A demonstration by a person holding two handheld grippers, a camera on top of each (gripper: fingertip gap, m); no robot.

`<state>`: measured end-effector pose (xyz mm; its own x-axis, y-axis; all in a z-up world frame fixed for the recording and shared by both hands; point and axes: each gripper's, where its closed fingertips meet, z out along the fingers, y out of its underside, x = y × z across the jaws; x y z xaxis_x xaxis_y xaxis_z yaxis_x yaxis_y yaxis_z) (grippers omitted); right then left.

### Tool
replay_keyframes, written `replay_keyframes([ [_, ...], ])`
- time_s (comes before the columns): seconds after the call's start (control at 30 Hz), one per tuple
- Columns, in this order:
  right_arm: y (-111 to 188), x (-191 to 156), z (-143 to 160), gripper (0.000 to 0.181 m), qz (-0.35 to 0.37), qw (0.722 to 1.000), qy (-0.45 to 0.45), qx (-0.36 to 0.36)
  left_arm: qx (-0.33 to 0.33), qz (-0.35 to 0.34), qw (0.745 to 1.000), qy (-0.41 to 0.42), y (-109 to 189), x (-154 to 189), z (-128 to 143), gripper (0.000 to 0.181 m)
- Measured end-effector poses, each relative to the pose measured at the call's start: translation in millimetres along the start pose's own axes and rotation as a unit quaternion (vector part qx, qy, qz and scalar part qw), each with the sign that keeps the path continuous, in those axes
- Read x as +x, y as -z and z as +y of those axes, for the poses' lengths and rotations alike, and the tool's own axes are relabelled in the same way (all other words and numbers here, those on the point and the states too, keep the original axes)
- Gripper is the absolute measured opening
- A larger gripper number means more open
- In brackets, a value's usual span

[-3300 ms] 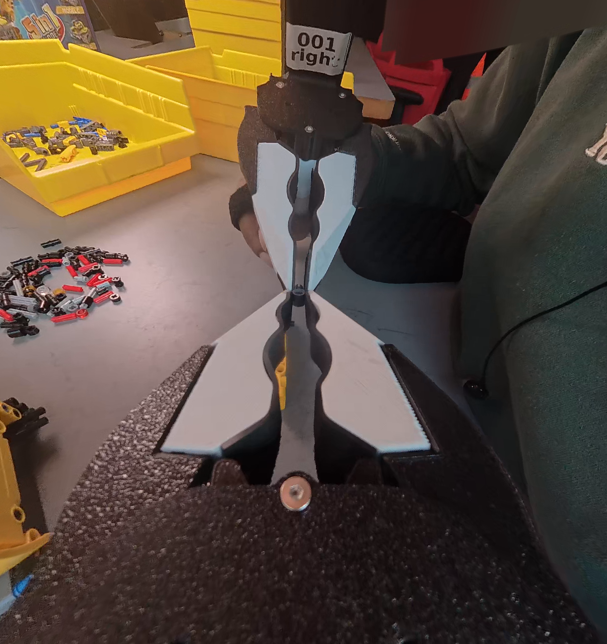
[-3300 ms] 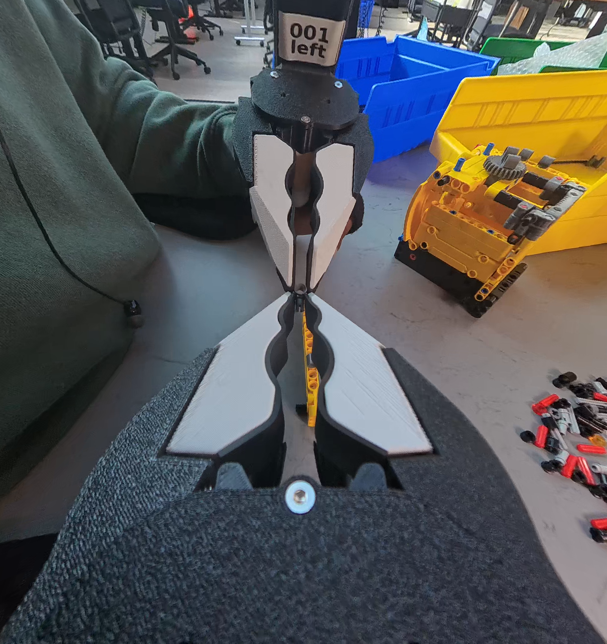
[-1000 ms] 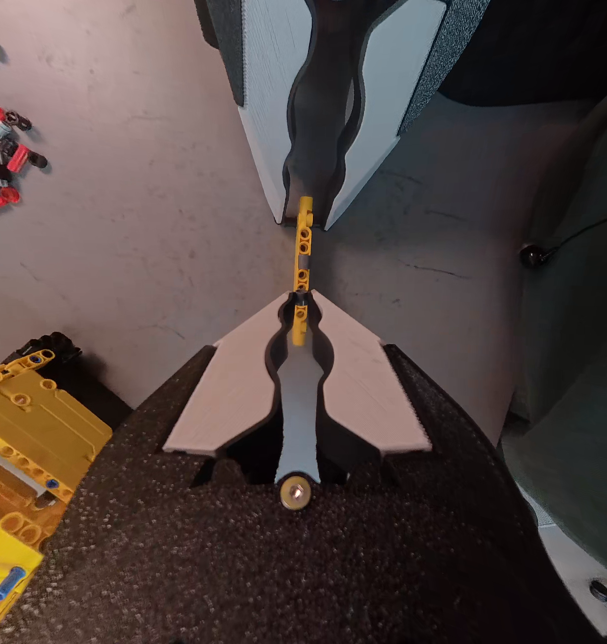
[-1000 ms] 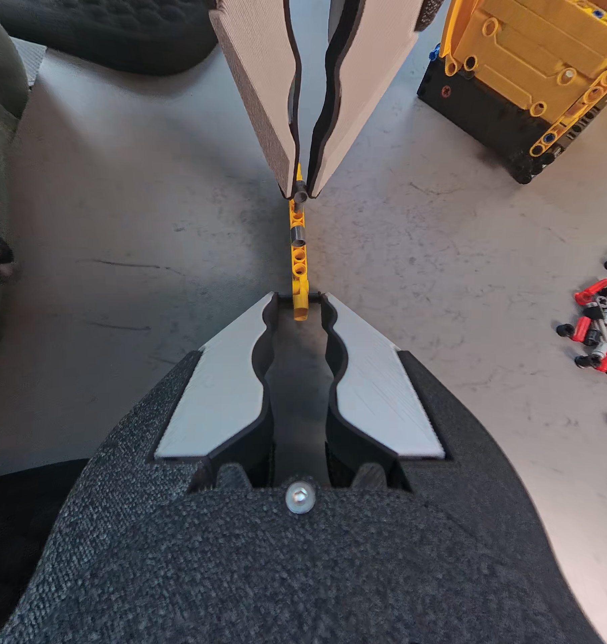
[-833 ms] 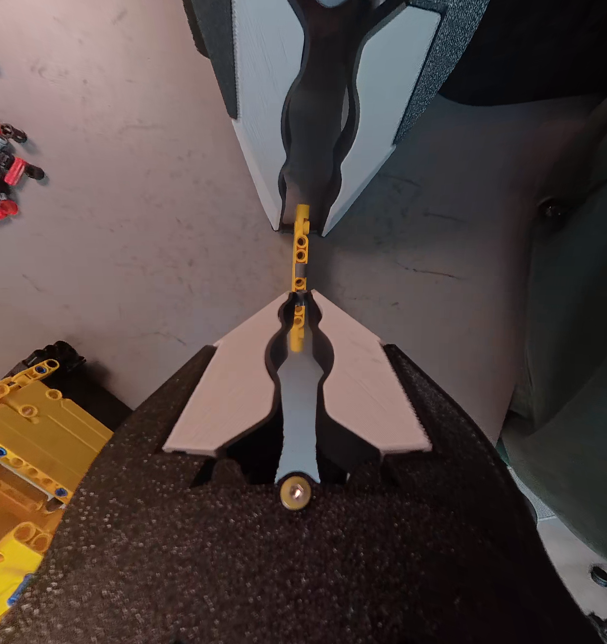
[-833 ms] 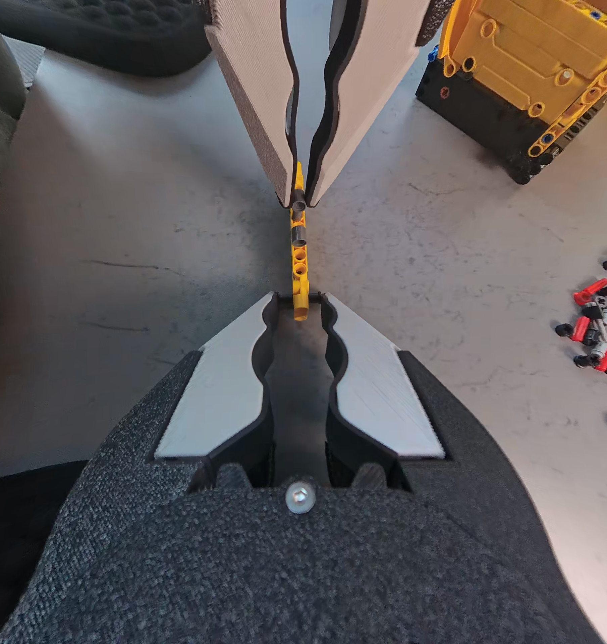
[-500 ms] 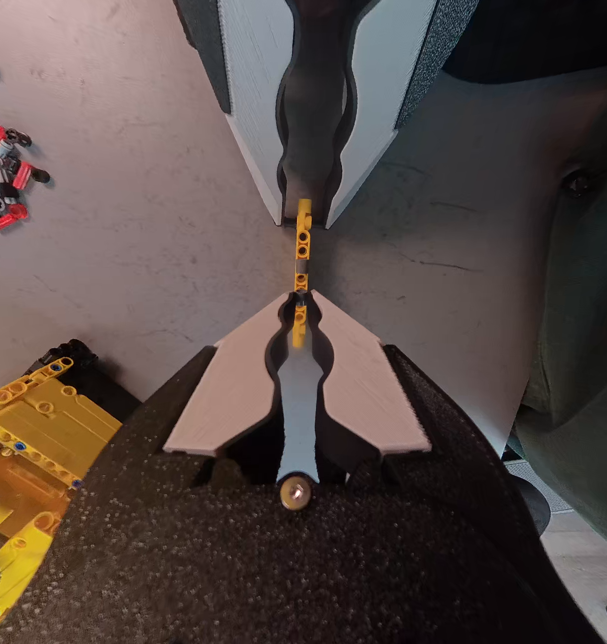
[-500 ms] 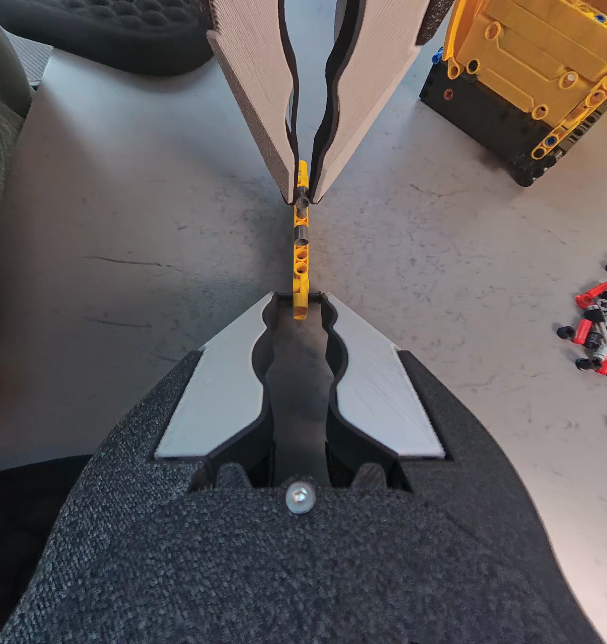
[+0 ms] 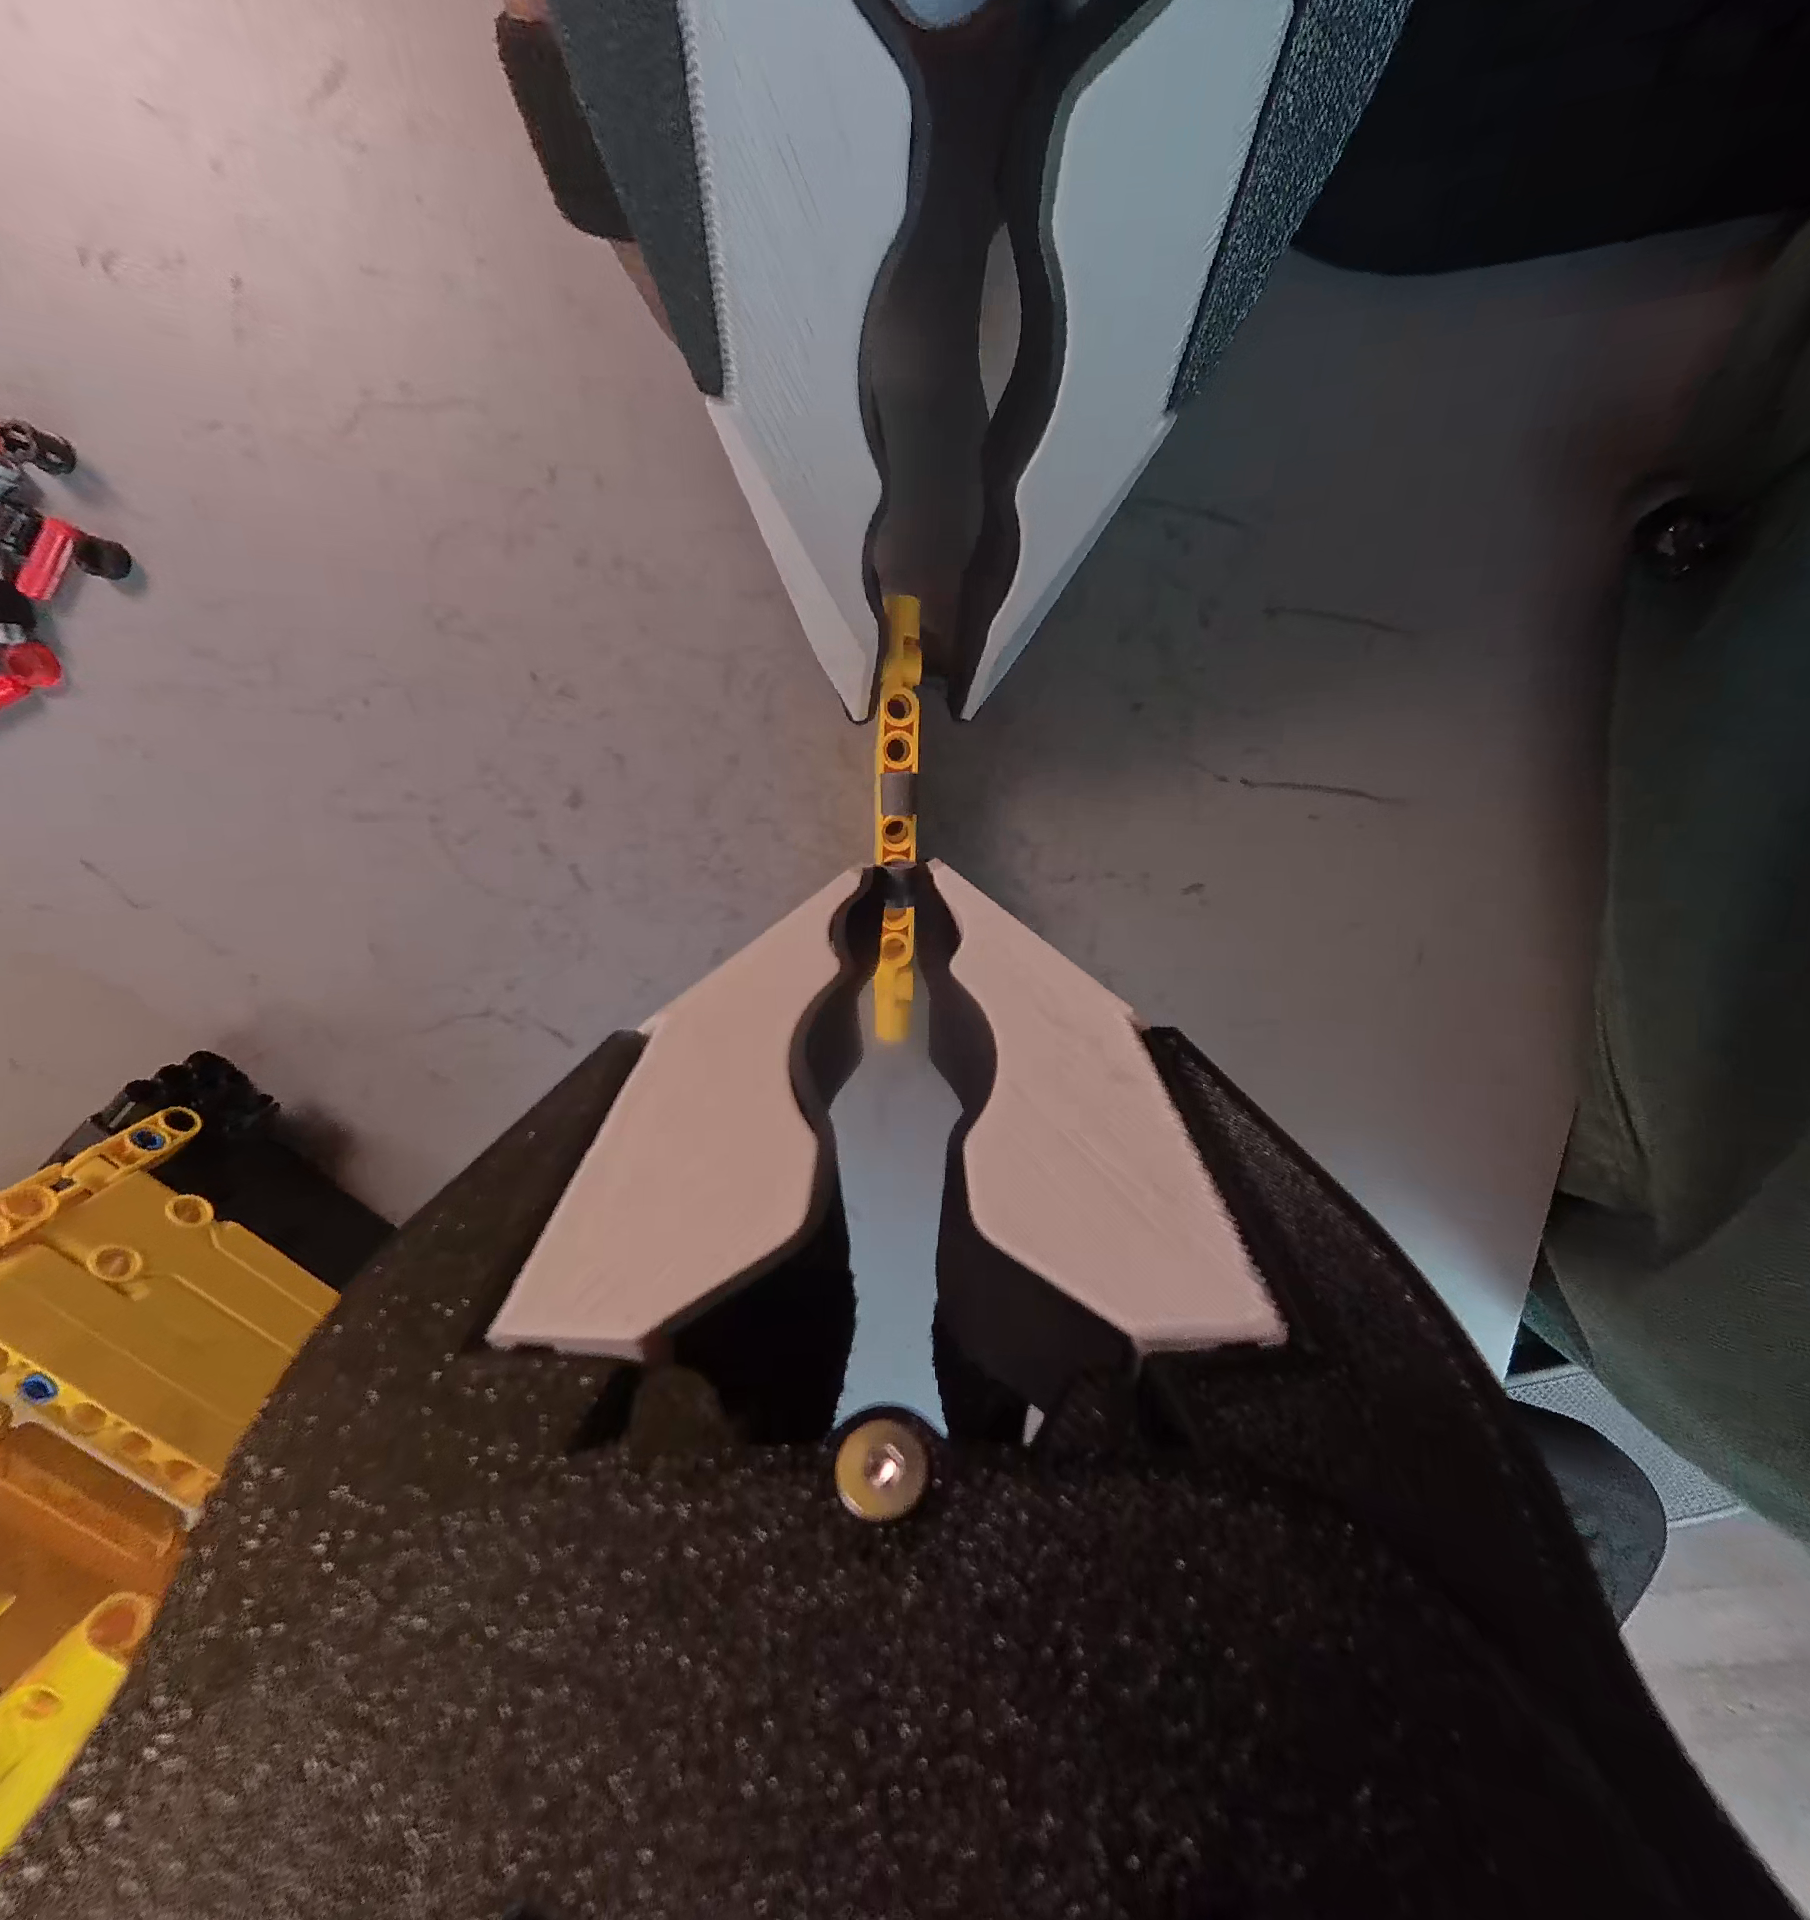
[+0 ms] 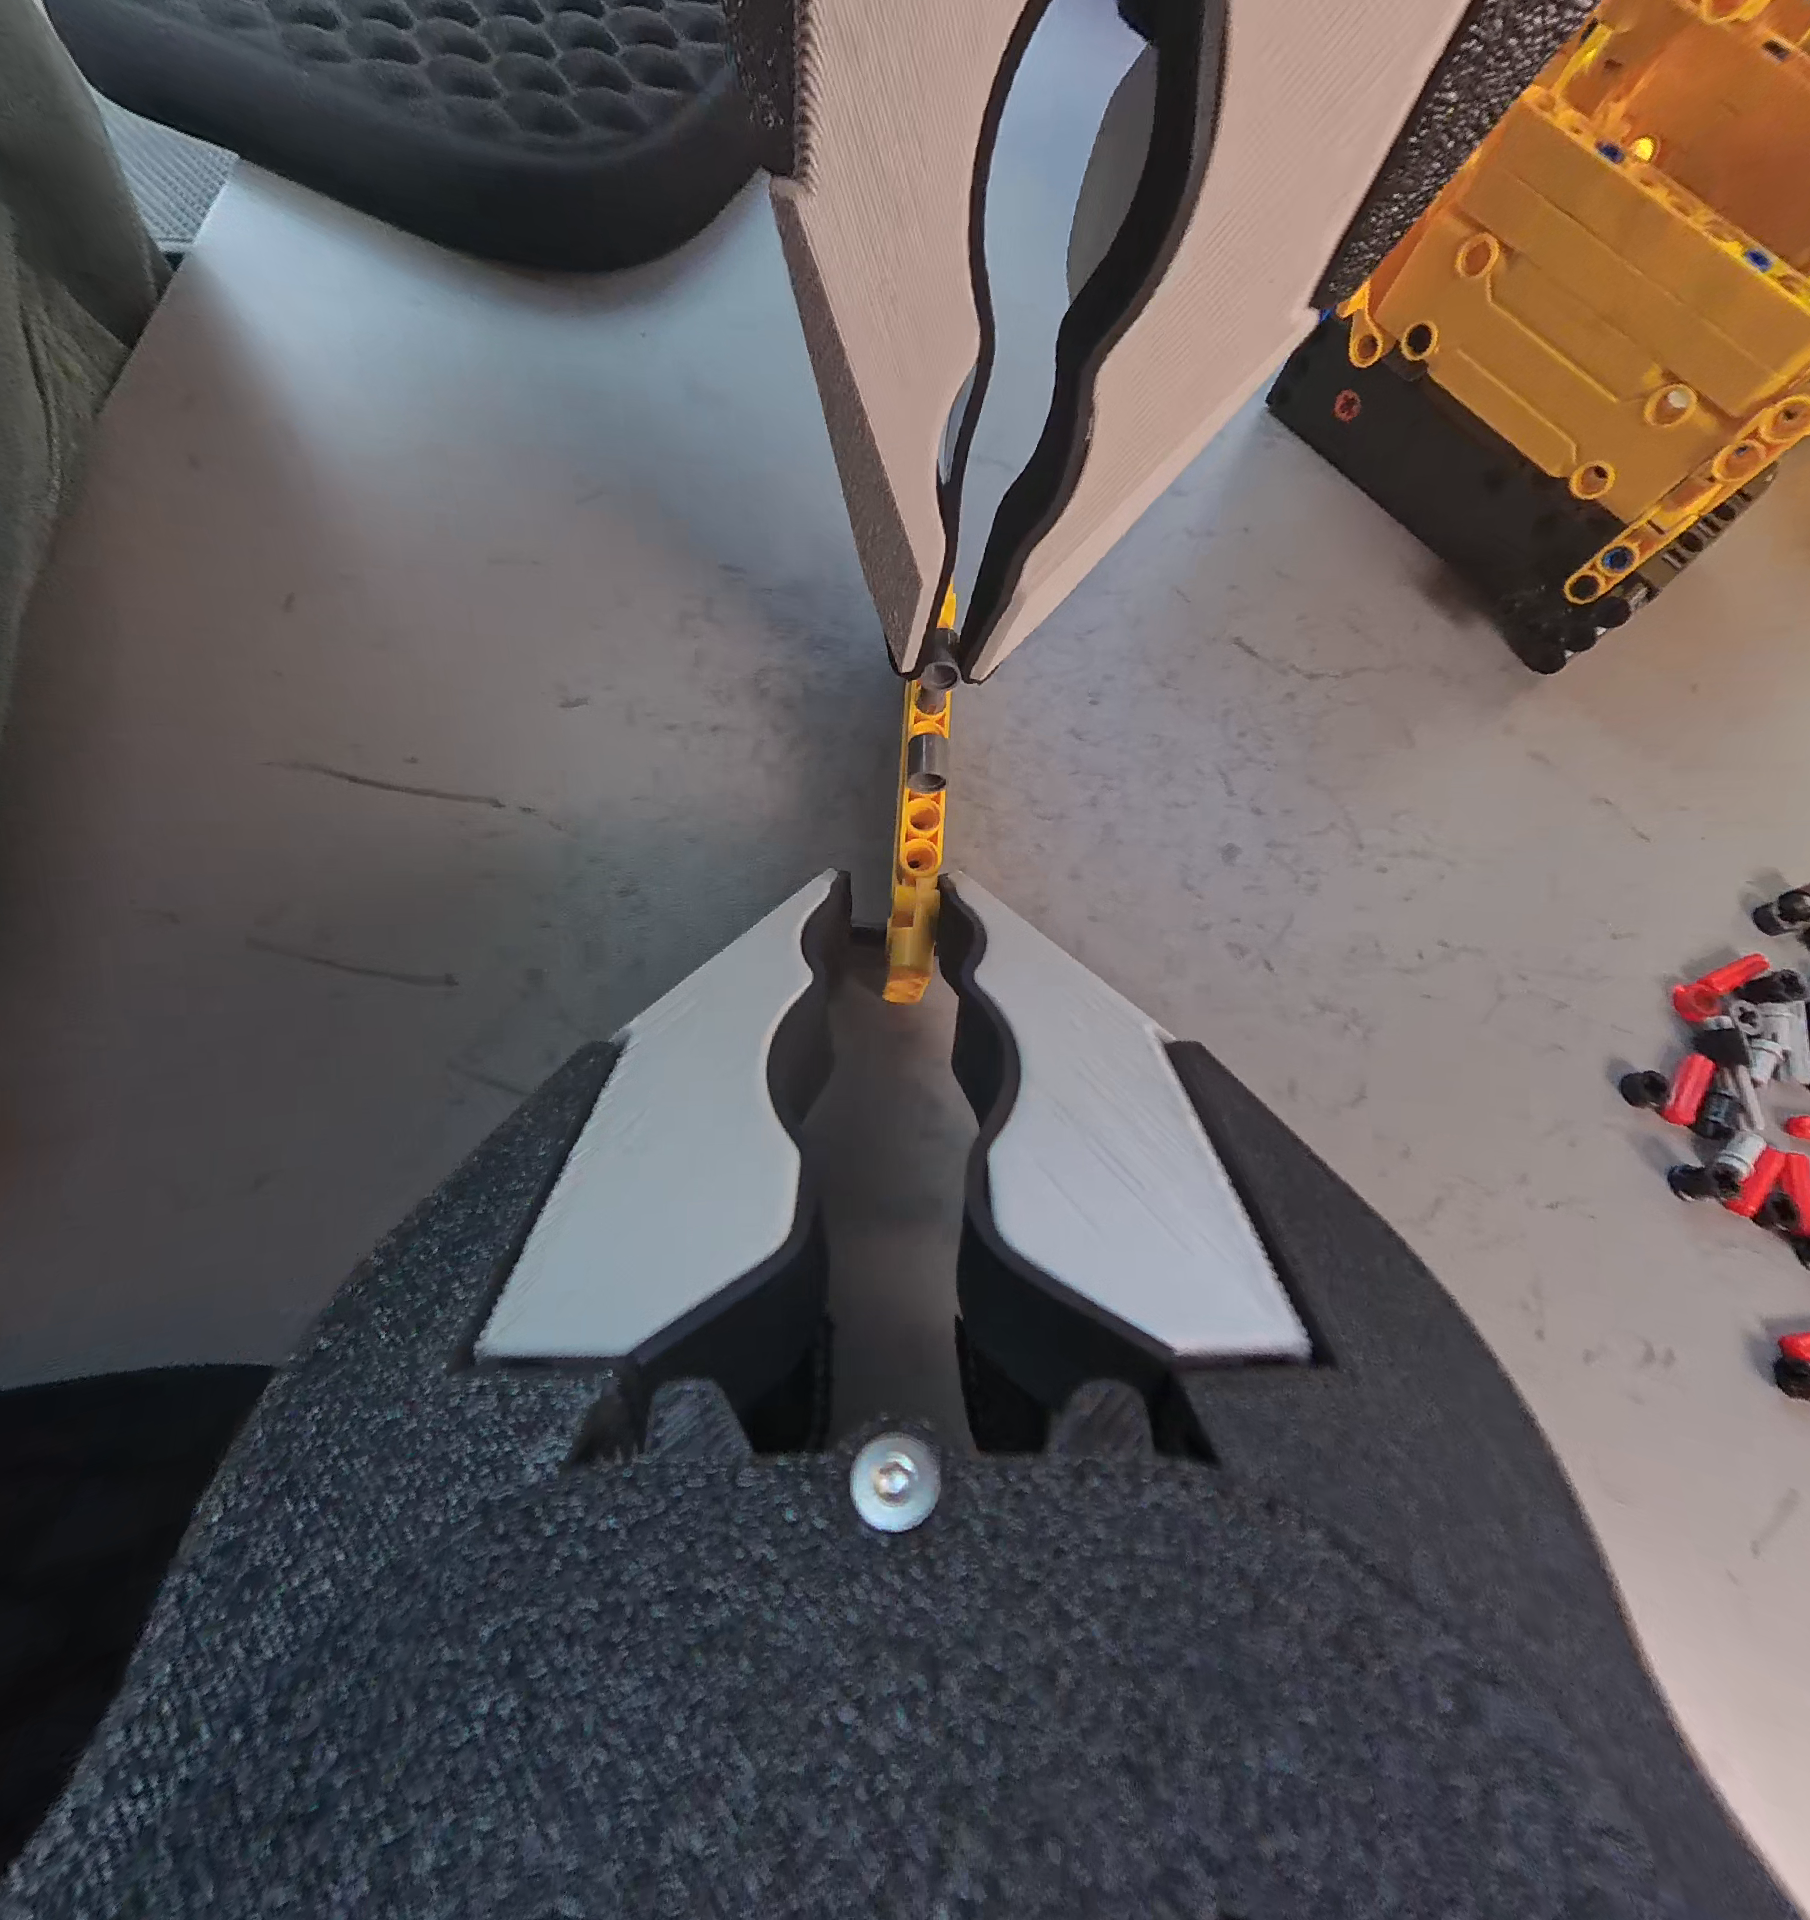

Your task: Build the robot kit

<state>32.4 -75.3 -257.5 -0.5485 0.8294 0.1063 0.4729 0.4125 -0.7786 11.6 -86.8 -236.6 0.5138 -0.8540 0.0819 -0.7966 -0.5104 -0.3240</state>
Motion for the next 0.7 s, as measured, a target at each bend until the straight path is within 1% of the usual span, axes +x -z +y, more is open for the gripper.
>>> replay_keyframes([
  [0.1,0.0,-0.4,-0.1,0.009,-0.004,1.000,-0.002,0.000,-0.001,0.007,1.000,-0.007,-0.4,2.4,-0.7,0.005],
  [0.23,-0.7,0.5,0.6,0.009,0.000,1.000,-0.002,-0.002,0.000,-0.001,1.000,-0.012,-0.7,-1.0,-2.5,0.005],
  [0.4,-0.8,0.2,0.7,0.009,-0.006,1.000,-0.007,-0.003,-0.002,-0.022,0.999,-0.046,-0.8,-0.4,-1.5,0.005],
  [0.53,-1.0,0.5,1.0,0.008,-0.008,1.000,-0.011,-0.003,0.005,-0.052,0.995,-0.089,-1.1,0.6,-1.0,0.005],
  [0.63,-1.0,1.5,1.1,0.008,-0.008,1.000,-0.016,-0.004,0.019,-0.060,0.994,-0.086,-1.1,-0.2,-1.4,0.005],
  [0.7,-1.0,1.8,1.0,0.008,-0.009,1.000,-0.018,-0.004,0.020,-0.074,0.992,-0.101,-1.5,-0.9,-2.5,0.005],
])
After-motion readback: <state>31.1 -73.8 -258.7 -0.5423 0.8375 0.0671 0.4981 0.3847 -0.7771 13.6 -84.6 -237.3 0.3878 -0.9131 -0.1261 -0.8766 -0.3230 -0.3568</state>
